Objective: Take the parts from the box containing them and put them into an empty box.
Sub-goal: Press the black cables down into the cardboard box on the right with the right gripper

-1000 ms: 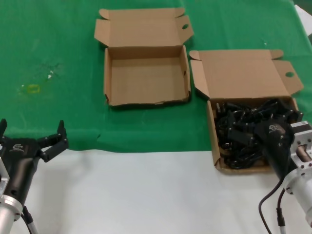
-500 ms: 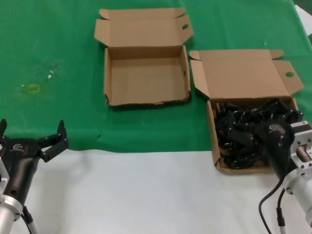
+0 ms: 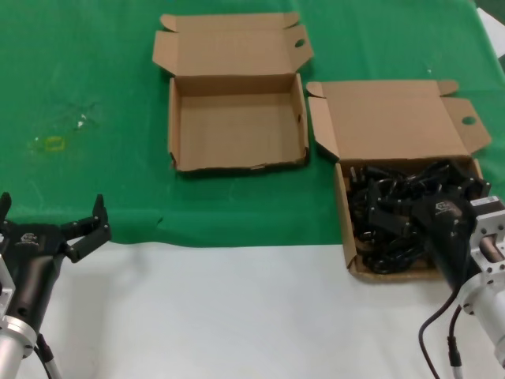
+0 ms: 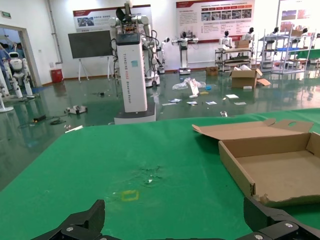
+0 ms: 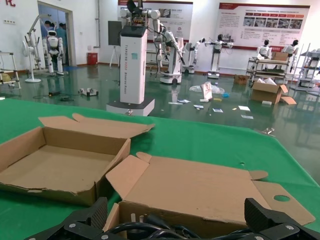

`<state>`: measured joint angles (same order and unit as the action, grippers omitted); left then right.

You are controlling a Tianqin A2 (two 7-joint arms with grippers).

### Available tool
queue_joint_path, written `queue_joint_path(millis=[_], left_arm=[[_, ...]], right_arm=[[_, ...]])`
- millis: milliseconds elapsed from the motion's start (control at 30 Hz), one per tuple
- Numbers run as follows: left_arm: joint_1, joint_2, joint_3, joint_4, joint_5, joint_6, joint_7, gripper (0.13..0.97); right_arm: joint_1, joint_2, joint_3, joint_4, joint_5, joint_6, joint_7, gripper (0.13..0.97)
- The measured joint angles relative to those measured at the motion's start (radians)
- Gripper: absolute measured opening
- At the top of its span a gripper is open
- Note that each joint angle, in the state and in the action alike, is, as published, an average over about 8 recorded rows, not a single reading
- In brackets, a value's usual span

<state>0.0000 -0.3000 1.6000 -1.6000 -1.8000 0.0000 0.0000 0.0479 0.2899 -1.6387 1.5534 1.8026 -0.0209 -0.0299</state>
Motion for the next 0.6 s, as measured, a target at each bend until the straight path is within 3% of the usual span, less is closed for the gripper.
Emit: queue_joint_path(millis=[500, 600], left_arm=[[0.0, 0.0, 0.0, 0.0, 0.0, 0.0, 0.0, 0.94], [0.0, 0.0, 0.0, 0.0, 0.0, 0.0, 0.0, 0.903]], right_arm=[[-0.005, -0.006, 0.017, -0.015, -0.003, -0.025, -0.015, 0.966], [-0.011, -0.002, 0.025, -0.023, -0.003, -0.043, -0.022, 0.966]])
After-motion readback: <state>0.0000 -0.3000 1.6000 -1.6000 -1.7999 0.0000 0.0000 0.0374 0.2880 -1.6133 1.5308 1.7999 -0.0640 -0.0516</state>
